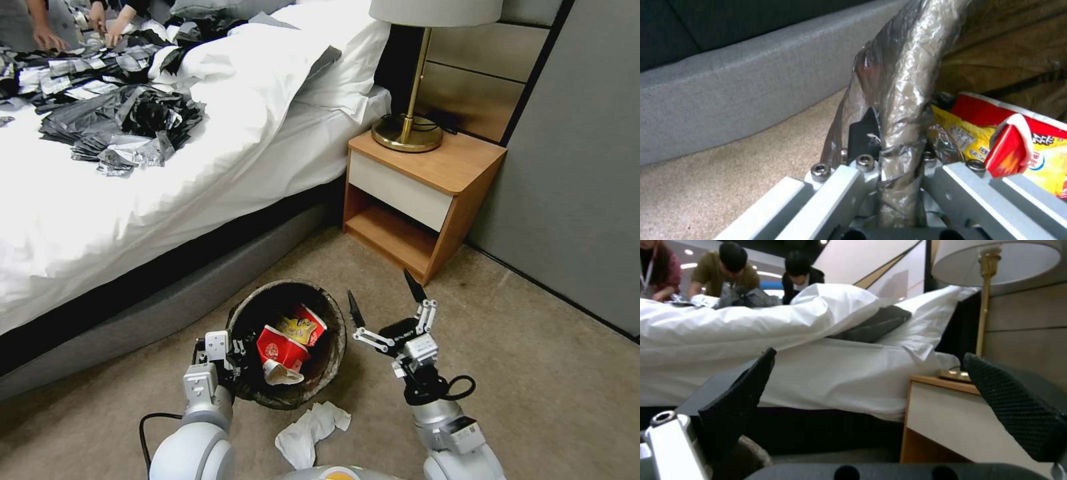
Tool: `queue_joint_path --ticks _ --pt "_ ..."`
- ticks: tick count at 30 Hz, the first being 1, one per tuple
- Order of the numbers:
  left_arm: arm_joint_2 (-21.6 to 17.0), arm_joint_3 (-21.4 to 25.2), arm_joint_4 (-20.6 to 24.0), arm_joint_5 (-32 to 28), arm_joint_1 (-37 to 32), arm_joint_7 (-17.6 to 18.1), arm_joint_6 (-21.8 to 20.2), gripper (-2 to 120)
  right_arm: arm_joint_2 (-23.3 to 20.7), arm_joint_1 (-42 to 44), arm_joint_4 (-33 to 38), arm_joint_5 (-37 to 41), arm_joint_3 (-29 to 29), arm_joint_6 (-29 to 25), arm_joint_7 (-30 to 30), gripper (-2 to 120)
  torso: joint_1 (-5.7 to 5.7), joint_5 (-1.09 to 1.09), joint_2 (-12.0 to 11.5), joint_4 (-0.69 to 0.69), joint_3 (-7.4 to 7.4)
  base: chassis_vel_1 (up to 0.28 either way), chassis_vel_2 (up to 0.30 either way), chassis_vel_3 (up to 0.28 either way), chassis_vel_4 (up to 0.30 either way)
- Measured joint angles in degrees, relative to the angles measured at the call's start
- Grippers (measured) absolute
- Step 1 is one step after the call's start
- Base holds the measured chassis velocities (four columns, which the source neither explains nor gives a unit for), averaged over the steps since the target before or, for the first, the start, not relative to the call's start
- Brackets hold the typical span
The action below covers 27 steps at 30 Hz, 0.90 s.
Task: Pick up the trash bin, then pick up the garbage from the floor and place it into the trash bin.
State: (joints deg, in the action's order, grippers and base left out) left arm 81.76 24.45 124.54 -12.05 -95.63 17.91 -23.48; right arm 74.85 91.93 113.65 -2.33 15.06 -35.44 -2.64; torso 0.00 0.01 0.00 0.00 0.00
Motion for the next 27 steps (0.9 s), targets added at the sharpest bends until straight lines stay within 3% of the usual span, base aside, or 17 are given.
queue_joint_path --ticks 13,27 --pt "0.2 -0.1 0.6 0.0 -0.2 0.1 0.0 0 0.9 -2.4 -1.0 2.9 -0.8 2.0 -3.6 100 0.0 -0.01 0.0 0.0 0.0 0.0 0.0 0.0 0.0" --pt "0.3 -0.1 0.6 0.0 -0.1 0.1 0.0 0 1.0 -3.5 -1.6 3.8 -0.3 2.4 -4.2 100 0.0 0.0 0.0 0.01 0.0 0.075 0.075 0.081 0.073"
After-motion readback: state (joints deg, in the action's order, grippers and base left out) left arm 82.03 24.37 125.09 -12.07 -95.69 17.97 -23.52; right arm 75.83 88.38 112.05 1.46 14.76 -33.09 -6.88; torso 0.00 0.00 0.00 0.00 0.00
